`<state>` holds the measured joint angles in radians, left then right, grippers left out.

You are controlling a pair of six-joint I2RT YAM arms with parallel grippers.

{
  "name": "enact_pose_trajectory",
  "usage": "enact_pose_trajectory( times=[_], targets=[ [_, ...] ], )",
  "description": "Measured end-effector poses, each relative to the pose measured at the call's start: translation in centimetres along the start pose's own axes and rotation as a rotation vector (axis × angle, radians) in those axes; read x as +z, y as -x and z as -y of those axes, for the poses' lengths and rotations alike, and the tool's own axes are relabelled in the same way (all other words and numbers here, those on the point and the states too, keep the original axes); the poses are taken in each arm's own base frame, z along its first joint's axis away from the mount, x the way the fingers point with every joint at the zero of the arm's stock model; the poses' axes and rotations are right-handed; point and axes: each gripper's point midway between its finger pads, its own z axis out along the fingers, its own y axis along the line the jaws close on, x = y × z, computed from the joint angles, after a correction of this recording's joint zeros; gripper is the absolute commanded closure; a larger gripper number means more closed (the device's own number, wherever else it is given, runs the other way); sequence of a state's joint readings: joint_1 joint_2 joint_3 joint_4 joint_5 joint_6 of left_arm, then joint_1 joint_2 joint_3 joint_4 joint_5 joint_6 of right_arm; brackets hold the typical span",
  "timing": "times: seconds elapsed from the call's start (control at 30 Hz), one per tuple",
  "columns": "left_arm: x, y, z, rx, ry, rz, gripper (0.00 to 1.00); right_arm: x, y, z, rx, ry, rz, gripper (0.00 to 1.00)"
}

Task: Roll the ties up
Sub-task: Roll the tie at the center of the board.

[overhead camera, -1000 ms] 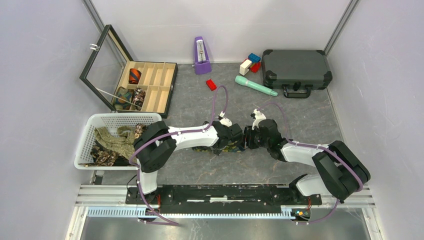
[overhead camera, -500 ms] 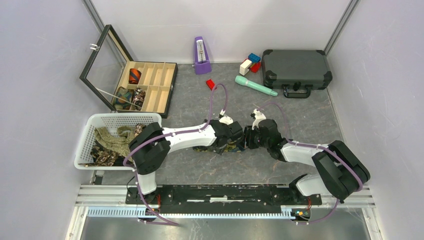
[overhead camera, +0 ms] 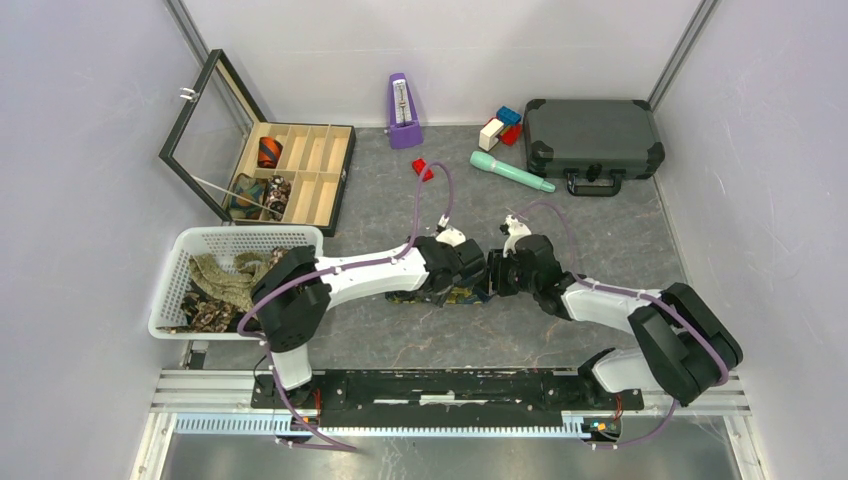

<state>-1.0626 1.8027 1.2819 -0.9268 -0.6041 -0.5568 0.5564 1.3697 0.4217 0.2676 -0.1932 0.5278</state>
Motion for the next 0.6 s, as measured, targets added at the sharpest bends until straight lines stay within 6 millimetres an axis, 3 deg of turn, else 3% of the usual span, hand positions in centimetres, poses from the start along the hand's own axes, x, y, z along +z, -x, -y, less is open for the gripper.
enact_pose_trajectory(
  times=[0.2, 0.4, 0.6],
  targets=[
    [-1.1, 0.6, -0.3, -0.024, -0.025, 0.025, 0.05, -0.4, 1.5, -0.6, -0.012, 0.0, 0.024, 0.5],
    [-3.7, 1.9, -1.2, -0.083, -0.089, 0.091, 0.05, -0.7, 3.2, -2.0, -0.029, 0.022, 0.05, 0.44],
    [-6.1, 2.8, -3.1, -0.153, -0.134, 0.161, 0.05, -0.8, 4.2, -5.3, -0.067, 0.088, 0.057, 0.37]
  ],
)
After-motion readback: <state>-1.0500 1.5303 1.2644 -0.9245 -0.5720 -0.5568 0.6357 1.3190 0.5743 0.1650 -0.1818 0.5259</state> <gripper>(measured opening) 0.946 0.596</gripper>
